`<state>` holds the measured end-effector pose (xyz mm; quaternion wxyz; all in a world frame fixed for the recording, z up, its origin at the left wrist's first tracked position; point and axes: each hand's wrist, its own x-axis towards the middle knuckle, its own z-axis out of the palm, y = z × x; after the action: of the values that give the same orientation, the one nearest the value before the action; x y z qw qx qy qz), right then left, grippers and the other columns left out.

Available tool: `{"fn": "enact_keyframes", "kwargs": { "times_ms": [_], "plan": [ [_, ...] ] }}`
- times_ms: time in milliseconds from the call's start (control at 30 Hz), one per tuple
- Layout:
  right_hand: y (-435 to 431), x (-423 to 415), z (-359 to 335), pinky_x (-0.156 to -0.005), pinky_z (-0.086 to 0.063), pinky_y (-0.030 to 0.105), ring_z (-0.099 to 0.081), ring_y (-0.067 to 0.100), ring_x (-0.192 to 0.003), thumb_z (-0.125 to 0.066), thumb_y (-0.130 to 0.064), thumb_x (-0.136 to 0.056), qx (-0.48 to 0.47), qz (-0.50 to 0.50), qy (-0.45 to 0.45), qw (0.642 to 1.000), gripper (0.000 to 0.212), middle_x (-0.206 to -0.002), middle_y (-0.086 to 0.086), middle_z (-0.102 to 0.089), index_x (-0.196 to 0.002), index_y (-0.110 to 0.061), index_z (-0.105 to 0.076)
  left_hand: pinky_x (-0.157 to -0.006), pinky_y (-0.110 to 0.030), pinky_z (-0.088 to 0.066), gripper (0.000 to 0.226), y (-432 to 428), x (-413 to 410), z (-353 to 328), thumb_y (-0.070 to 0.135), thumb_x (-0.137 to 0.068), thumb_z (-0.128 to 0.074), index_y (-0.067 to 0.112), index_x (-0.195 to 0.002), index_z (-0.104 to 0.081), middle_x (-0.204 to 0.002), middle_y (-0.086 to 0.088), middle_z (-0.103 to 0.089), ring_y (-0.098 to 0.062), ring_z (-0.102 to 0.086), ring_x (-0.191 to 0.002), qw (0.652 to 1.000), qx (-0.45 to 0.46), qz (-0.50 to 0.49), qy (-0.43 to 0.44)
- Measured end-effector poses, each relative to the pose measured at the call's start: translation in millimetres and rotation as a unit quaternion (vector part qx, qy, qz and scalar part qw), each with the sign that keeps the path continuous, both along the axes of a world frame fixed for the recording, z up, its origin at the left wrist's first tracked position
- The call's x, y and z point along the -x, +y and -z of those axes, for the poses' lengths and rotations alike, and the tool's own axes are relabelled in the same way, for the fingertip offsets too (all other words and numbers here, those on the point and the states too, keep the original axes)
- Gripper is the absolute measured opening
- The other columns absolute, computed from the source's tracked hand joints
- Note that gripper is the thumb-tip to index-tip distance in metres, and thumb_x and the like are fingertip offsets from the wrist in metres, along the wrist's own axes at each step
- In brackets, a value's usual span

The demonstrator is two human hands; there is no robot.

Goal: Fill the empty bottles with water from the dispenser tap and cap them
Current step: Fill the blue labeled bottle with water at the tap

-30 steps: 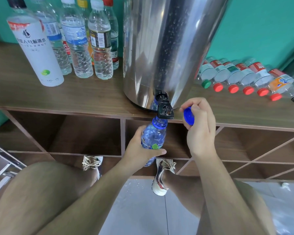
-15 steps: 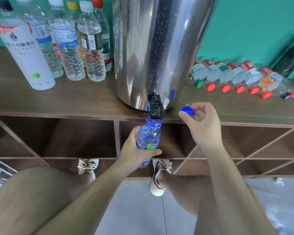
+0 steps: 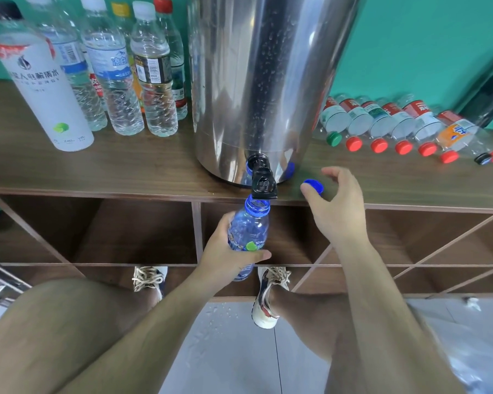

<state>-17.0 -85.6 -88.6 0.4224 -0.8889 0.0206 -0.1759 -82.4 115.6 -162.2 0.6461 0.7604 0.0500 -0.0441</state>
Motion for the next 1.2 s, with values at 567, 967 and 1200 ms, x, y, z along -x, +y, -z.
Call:
{"fn": "enact_keyframes", "kwargs": {
  "times_ms": [567,967,1200],
  "plan": [
    [48,52,-91,-0.086,-0.043,0.004,-0.057,-0.011,-0.106,-0.08,-0.041,-0.084,0.113,-0.269,0.009,0.956,0.045,-0.115,-0.024,-0.068,-0.127,-0.036,-0.068,-0.069,-0.002,-0.047,0.071,-2,-1,1,0.01,-0.072,-0.092,0.041,-0.113,-0.044,-0.107,0.02,-0.061,0.022,-0.06,-0.089,1.0,0.006,-0.006,-0.019],
    [24,47,-92,-0.108,-0.052,0.034,-0.071,0.003,-0.111,-0.078,-0.012,-0.091,-0.014,-0.342,0.053,0.938,0.04,-0.119,-0.018,-0.076,-0.127,-0.029,-0.073,-0.071,-0.004,-0.049,0.076,0,-2,3,0.016,-0.071,-0.093,0.042,-0.123,-0.043,-0.111,0.021,-0.064,0.018,-0.062,-0.095,1.0,0.012,0.004,-0.005],
    [20,43,-85,-0.105,-0.052,0.037,-0.068,0.009,-0.115,-0.07,-0.012,-0.099,-0.027,-0.358,0.035,0.933,0.032,-0.121,-0.016,-0.074,-0.126,-0.028,-0.072,-0.078,-0.012,-0.055,0.073,-2,-2,13,0.021,-0.068,-0.096,0.046,-0.116,-0.047,-0.115,0.02,-0.065,0.01,-0.064,-0.103,1.0,0.011,-0.014,-0.001]
  ]
}}
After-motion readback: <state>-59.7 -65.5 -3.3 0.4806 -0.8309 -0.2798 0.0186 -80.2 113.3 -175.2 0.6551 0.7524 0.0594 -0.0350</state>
